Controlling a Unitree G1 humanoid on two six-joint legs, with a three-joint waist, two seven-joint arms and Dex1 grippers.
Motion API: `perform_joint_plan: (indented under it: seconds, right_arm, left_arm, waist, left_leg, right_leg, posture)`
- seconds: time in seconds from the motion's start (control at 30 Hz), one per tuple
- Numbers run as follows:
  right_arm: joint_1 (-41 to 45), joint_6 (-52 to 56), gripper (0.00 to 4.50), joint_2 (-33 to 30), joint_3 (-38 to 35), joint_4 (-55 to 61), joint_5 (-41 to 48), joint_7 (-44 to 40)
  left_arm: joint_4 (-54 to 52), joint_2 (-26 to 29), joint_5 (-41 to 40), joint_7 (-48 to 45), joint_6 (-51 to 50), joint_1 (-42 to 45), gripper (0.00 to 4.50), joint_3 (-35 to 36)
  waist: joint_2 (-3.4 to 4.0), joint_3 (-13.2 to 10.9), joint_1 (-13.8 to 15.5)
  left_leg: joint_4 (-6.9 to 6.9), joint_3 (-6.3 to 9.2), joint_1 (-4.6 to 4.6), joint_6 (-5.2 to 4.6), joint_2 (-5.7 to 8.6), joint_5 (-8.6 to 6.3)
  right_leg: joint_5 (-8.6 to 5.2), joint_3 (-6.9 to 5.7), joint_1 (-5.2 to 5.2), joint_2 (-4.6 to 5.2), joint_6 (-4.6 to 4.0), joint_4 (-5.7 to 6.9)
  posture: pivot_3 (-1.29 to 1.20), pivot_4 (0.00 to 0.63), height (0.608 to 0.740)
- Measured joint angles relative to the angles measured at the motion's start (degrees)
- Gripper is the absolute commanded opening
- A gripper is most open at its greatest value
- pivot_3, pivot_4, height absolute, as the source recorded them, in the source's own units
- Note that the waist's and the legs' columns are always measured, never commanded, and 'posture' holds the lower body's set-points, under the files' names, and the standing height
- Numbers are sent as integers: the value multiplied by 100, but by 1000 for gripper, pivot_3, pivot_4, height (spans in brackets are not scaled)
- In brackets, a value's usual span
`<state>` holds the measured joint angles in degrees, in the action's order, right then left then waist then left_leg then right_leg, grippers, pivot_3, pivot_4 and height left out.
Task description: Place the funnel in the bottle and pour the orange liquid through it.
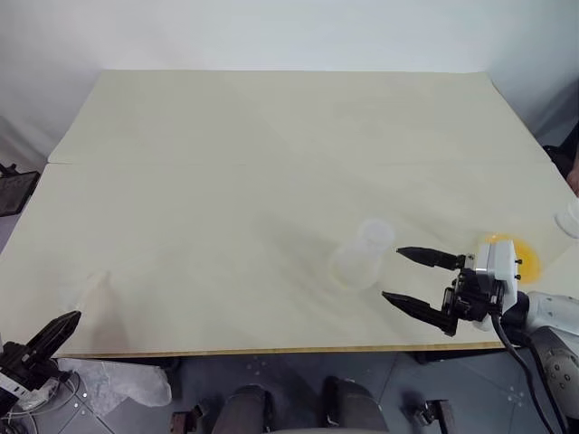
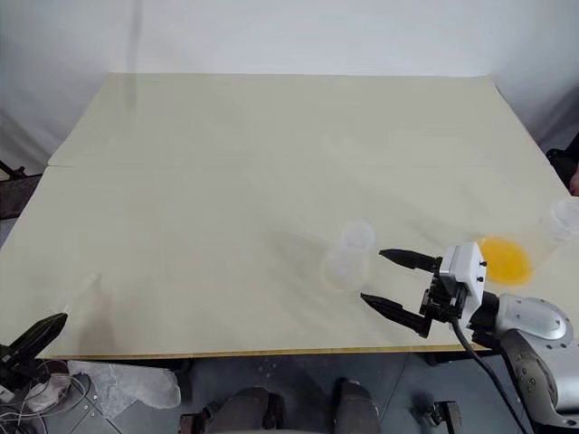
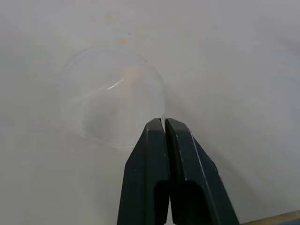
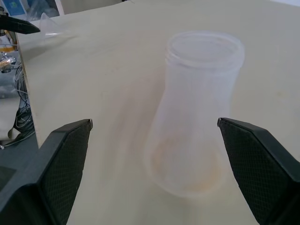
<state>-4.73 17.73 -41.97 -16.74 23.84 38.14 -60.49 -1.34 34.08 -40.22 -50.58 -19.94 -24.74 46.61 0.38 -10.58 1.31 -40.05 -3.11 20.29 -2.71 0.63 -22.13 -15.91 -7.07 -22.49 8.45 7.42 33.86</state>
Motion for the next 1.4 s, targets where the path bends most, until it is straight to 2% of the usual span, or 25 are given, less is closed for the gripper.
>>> perform_joint_plan:
  seconds: [0.3, 0.4, 0.63, 0.8, 0.9, 1.0, 1.2, 1.4]
  right_arm:
    - [94, -23, 4500, 0, -6, -101, -43, 0]
    - [59, -30, 4500, -3, -179, -120, -41, -2]
    - [-291, -36, 4500, -52, -767, -46, 63, 15]
    - [-528, 37, 4500, 39, -1113, 379, 442, 314]
    - [-698, 66, 4500, 90, -1193, 495, 497, 464]
    - [-814, 70, 4500, 159, -1238, 586, 503, 595]
    - [-1230, -6, 4500, 478, -1286, 1107, 453, 1015]
    - [-1729, -53, 4500, 701, -1339, 1492, 383, 1333]
  left_arm:
    - [-328, 293, -32, -203, -109, 473, 39, -298]
    - [-622, 533, -36, -205, -324, 852, 39, -667]
    - [-630, 1177, 112, -473, -519, 3143, 39, -2135]
    - [264, 1155, 508, -1071, -228, 5116, 39, -3238]
    - [1046, 845, 839, -1624, 134, 6293, 39, -3888]
    - [1709, 482, 1090, -2118, 466, 7100, 39, -4326]
    - [3534, -715, 1677, -3023, 1543, 8796, 39, -4997]
    - [4409, -1293, 2050, -3534, 2385, 9415, 39, -5200]
  waist:
    - [2, -1, 2]
    - [4, -2, 19]
    - [11, -5, 11]
    - [14, -5, 12]
    - [13, -5, 30]
    - [13, -5, 28]
    - [5, -10, 85]
    - [5, -10, 18]
  left_leg:
    - [0, -1, 1, -1, 0, 1]
    - [-1, -1, 1, -3, 2, 2]
    - [-1, -10, -1, -8, 13, 10]
    - [-2, -35, -8, -7, 4, 12]
    - [-4, -49, -4, -7, 10, 13]
    - [-6, -54, -4, -7, 18, 13]
    - [-19, -75, 16, -3, 20, 16]
    - [-9, -74, 13, -3, 15, 16]
  right_leg:
    - [1, -6, 3, -3, 2, 6]
    - [1, -11, 6, -5, 2, 7]
    - [5, -50, 1, -40, 8, 23]
    - [8, -45, 1, -61, 16, 22]
    - [10, -43, 1, -75, 19, 15]
    - [11, -41, 1, -80, 20, 12]
    - [12, -52, -1, -88, 23, 5]
    - [13, -48, -9, -91, 24, 2]
  posture:
    - [0, 150, 740]
    - [0, 150, 740]
    - [0, 150, 740]
    - [0, 150, 740]
    - [0, 150, 740]
    - [0, 150, 740]
    - [0, 150, 740]
    - [0, 150, 740]
